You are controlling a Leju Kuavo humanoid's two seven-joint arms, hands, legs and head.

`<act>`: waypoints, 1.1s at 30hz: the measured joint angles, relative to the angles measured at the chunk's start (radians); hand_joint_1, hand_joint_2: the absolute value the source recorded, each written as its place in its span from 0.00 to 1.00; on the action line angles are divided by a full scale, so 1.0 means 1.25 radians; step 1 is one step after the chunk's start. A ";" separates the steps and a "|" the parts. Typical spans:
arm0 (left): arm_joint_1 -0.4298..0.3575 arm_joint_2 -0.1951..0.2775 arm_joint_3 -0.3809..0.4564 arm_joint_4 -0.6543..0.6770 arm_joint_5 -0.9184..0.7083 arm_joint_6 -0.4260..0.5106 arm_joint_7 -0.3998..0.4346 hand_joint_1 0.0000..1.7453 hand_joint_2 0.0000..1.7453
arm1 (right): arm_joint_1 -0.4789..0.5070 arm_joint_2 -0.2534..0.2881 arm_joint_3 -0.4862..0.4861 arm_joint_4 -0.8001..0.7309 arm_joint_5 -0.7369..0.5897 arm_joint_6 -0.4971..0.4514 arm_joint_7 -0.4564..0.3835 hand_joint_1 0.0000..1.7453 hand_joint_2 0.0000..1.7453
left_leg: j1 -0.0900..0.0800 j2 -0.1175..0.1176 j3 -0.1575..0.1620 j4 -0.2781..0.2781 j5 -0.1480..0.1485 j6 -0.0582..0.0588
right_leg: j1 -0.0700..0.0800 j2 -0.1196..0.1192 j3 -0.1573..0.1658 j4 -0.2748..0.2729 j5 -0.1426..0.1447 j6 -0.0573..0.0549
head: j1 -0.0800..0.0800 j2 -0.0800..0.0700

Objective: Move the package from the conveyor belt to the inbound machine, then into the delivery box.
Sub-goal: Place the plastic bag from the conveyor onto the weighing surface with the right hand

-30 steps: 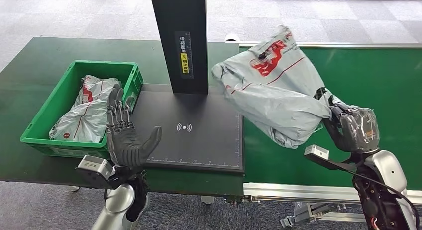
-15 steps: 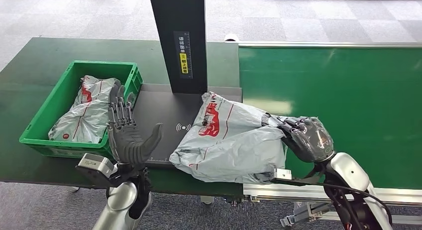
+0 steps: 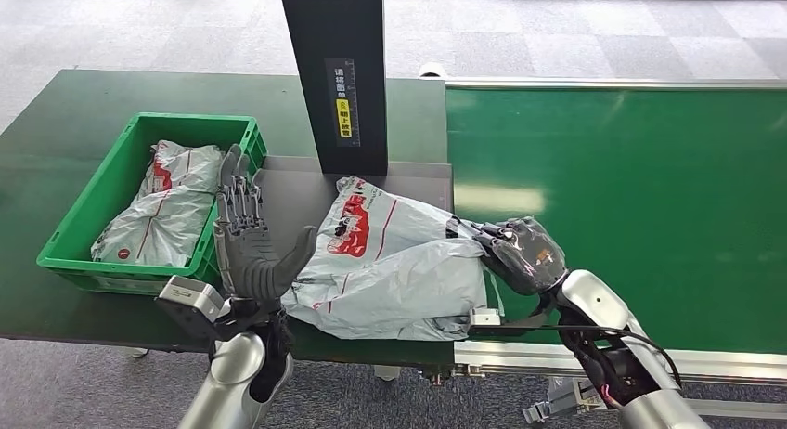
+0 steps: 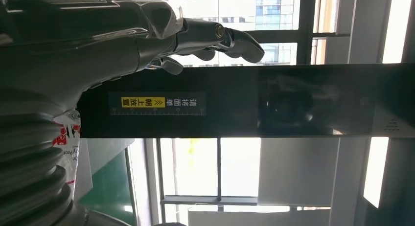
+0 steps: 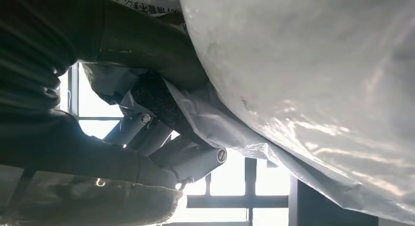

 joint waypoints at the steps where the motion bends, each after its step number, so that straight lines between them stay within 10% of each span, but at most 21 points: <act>1: -0.001 -0.001 0.000 0.003 0.000 -0.001 0.000 0.00 1.00 | -0.005 0.002 0.002 0.011 -0.002 -0.001 -0.001 1.00 1.00 | 0.000 0.000 0.000 0.000 0.000 0.000 | 0.000 0.000 0.000 0.000 0.000 0.000 | 0.000 0.000; 20: -0.010 -0.007 0.000 0.022 0.000 -0.007 0.000 0.00 1.00 | -0.045 0.025 0.031 0.087 -0.004 -0.006 0.001 1.00 1.00 | 0.000 0.000 0.000 0.000 0.000 0.000 | 0.000 0.000 0.000 0.000 0.000 0.000 | 0.000 0.000; 33: -0.043 -0.030 -0.021 0.061 0.002 -0.053 0.000 0.00 1.00 | -0.192 0.178 0.026 0.287 -0.067 -0.112 0.002 1.00 1.00 | 0.000 0.001 0.000 0.000 0.001 -0.001 | 0.001 0.001 0.000 0.001 0.000 0.000 | 0.000 0.000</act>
